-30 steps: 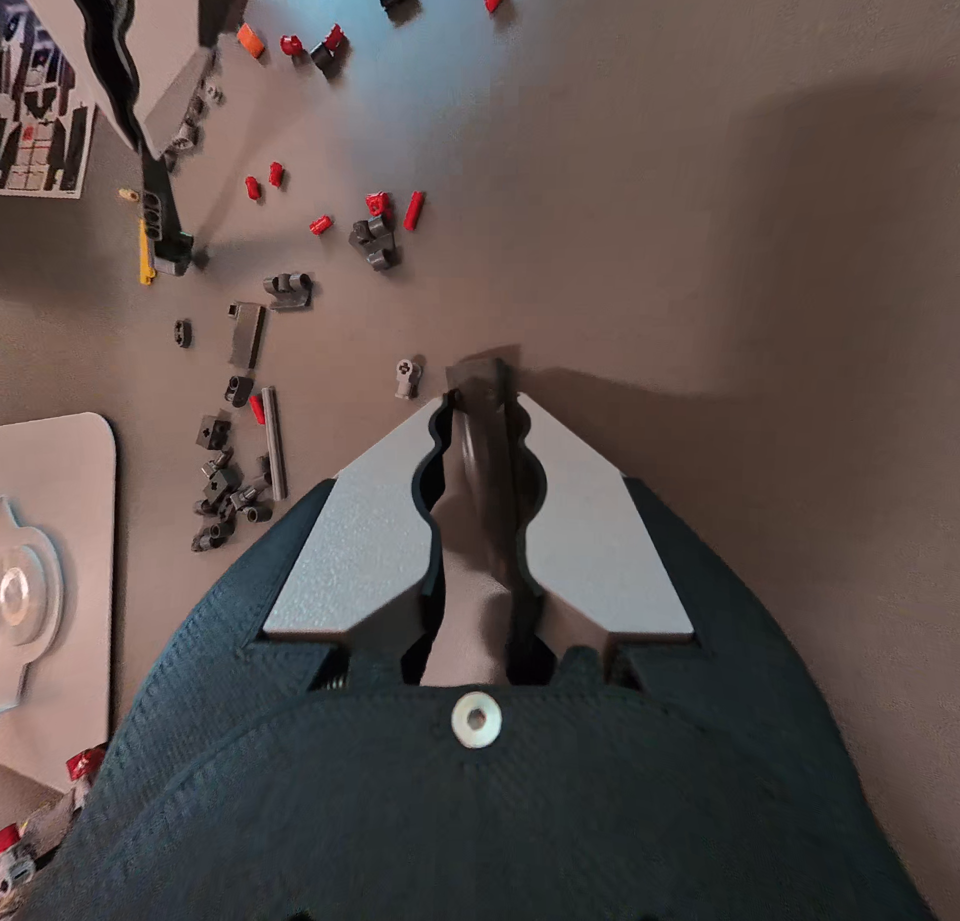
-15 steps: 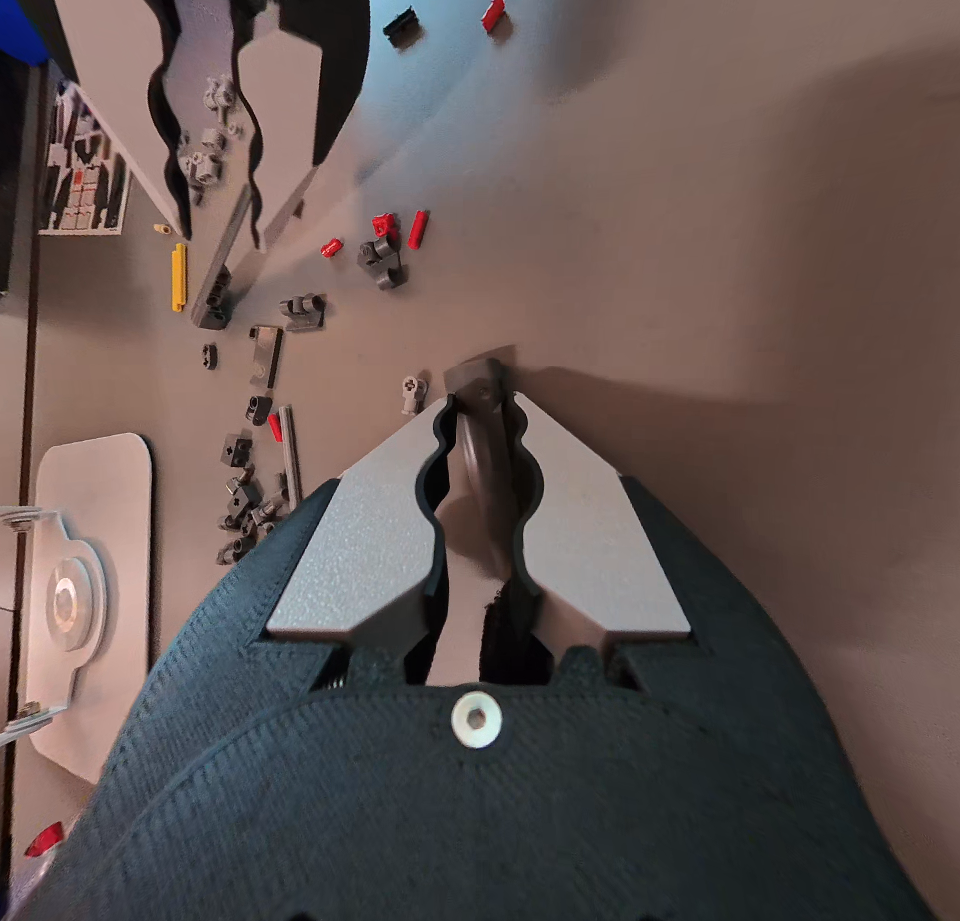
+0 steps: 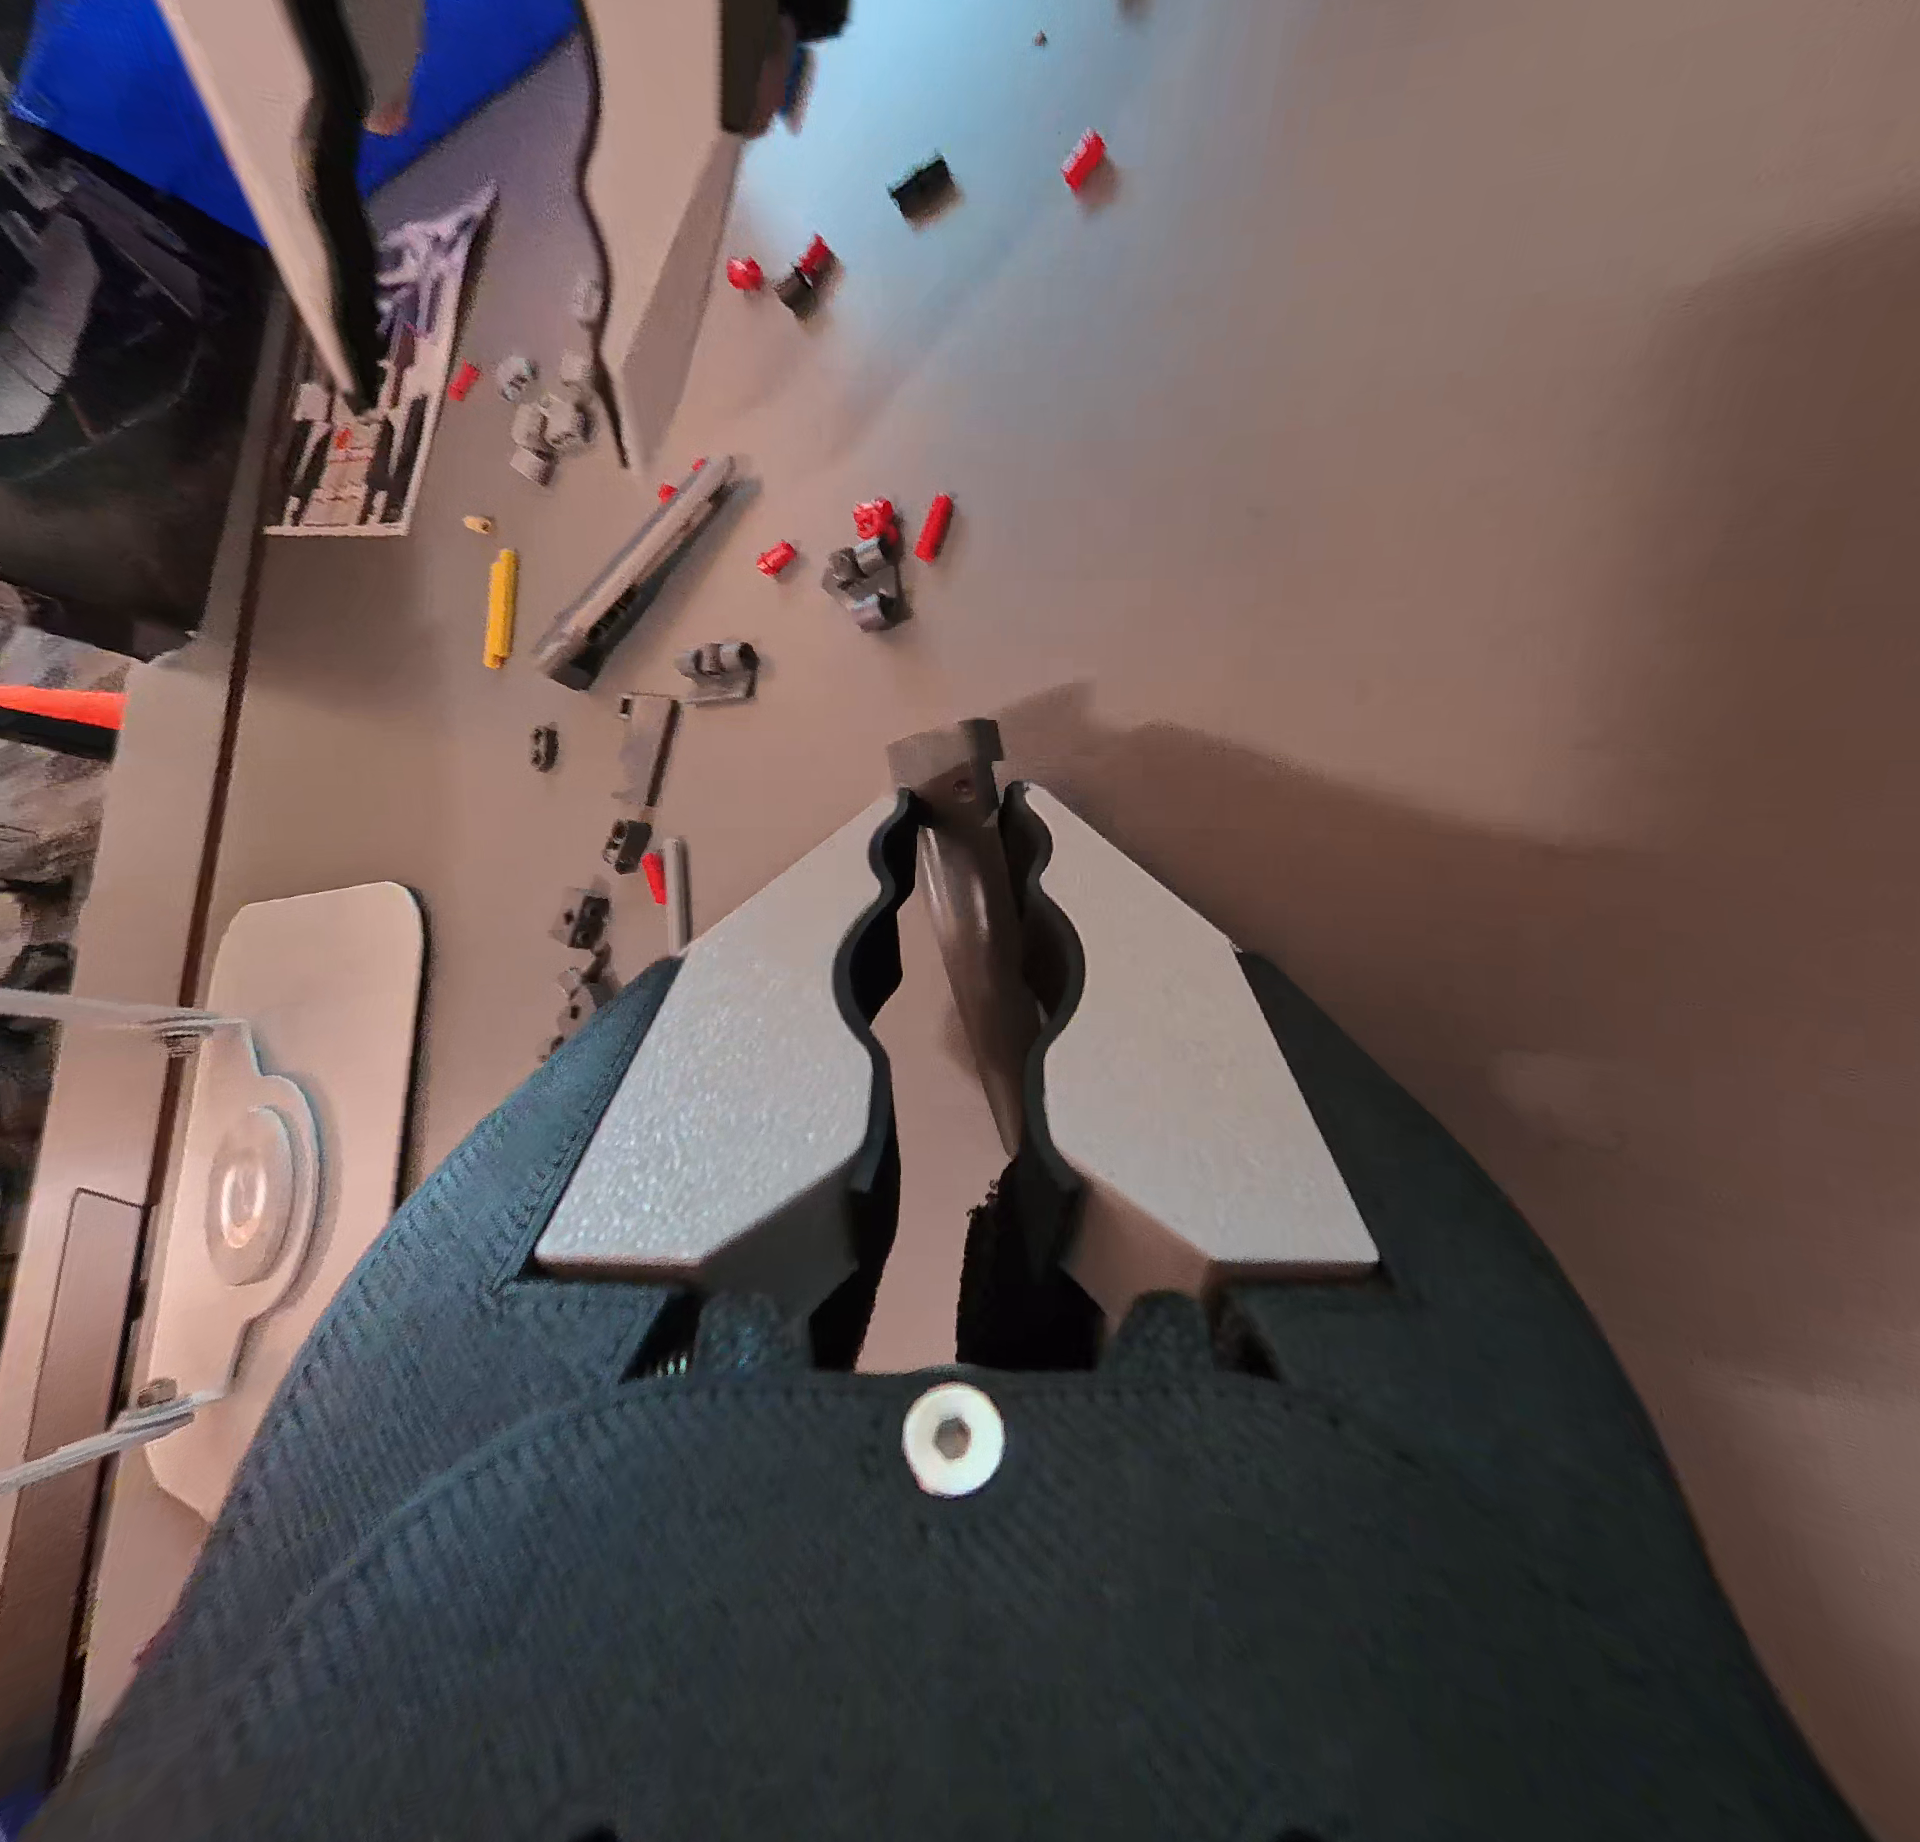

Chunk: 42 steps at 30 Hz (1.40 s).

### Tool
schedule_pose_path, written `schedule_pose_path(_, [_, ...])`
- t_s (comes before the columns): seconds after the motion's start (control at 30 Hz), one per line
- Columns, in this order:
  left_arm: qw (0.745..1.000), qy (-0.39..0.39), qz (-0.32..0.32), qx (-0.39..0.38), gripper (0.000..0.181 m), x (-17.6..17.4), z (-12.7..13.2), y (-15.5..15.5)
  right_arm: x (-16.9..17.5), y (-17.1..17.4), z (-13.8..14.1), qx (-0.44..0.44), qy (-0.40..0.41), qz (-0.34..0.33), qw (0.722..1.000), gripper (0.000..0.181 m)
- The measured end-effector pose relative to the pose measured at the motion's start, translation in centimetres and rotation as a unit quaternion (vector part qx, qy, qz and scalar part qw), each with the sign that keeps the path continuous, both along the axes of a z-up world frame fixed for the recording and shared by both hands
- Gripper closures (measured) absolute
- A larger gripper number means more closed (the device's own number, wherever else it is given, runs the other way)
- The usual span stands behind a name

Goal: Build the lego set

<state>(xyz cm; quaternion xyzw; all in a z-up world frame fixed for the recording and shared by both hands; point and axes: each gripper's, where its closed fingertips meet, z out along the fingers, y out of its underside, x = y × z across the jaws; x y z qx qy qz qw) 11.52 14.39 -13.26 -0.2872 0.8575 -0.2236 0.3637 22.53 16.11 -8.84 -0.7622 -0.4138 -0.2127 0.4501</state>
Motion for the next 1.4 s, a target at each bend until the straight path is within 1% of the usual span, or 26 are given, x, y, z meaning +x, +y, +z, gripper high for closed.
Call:
schedule_pose_path(0.07, [0.999,-0.020,0.002,-0.028,0.167,0.2,1.2,0.1,-1.6,-0.6,0.7,0.011,0.017,0.045,0.999,0.136])
schedule_pose_path(0.13, [0.997,-0.035,0.002,-0.061,0.167,0.3,2.3,0.2,-3.2,-1.2,1.3,0.024,0.018,0.083,0.996,0.140])
schedule_pose_path(0.23, [0.993,-0.041,-0.001,-0.113,0.167,0.2,3.4,0.2,-5.8,-2.0,1.7,0.042,-0.008,0.137,0.990,0.141])
schedule_pose_path(0.33, [0.986,-0.040,-0.010,-0.163,0.167,0.1,4.2,-0.1,-8.3,-2.5,1.6,0.058,-0.063,0.170,0.982,0.140])
schedule_pose_path(0.43, [0.978,-0.037,-0.030,-0.203,0.167,-0.2,4.9,-0.7,-10.1,-2.5,0.8,0.070,-0.123,0.189,0.972,0.140])
schedule_pose_path(0.5, [0.974,-0.034,-0.044,-0.222,0.167,-0.5,5.3,-1.1,-10.9,-2.3,0.4,0.080,-0.147,0.193,0.967,0.141])
schedule_pose_path(0.6, [0.971,-0.025,-0.059,-0.232,0.167,-0.8,5.2,-1.7,-11.5,-2.1,0.5,0.099,-0.157,0.195,0.963,0.154])
schedule_pose_path(0.63, [0.971,-0.021,-0.063,-0.230,0.167,-0.9,5.0,-1.9,-11.6,-2.2,0.5,0.101,-0.155,0.198,0.963,0.163])
schedule_pose_path(0.77, [0.970,-0.021,-0.065,-0.232,0.167,-0.7,4.8,-2.0,-11.5,-2.2,0.5,0.097,-0.161,0.196,0.963,0.168])
schedule_pose_path(0.87, [0.972,-0.040,-0.051,-0.225,0.166,-0.3,5.2,-1.6,-11.0,-1.9,0.8,0.103,-0.160,0.181,0.965,0.169])
schedule_pose_path(0.97, [0.976,-0.070,-0.033,-0.203,0.157,0.2,5.8,-0.9,-10.3,-1.6,1.4,0.113,-0.150,0.162,0.969,0.169])
schedule_pose_path(1.1, [0.979,-0.129,-0.005,-0.156,0.148,0.7,7.0,0.4,-8.4,-0.7,2.9,0.144,-0.155,0.107,0.971,0.169])
schedule_pose_path(1.23, [0.976,-0.201,0.025,-0.080,0.147,1.2,8.5,1.5,-7.3,-0.3,4.1,0.170,-0.158,0.069,0.970,0.169])
schedule_pose_path(1.3, [0.974,-0.223,0.027,-0.036,0.147,1.2,8.7,1.5,-7.3,-0.1,4.5,0.178,-0.161,0.057,0.969,0.169])
schedule_pose_path(1.4, [0.970,-0.238,0.030,0.032,0.153,1.4,8.3,1.5,-7.8,-0.1,4.3,0.177,-0.159,0.060,0.969,0.169])
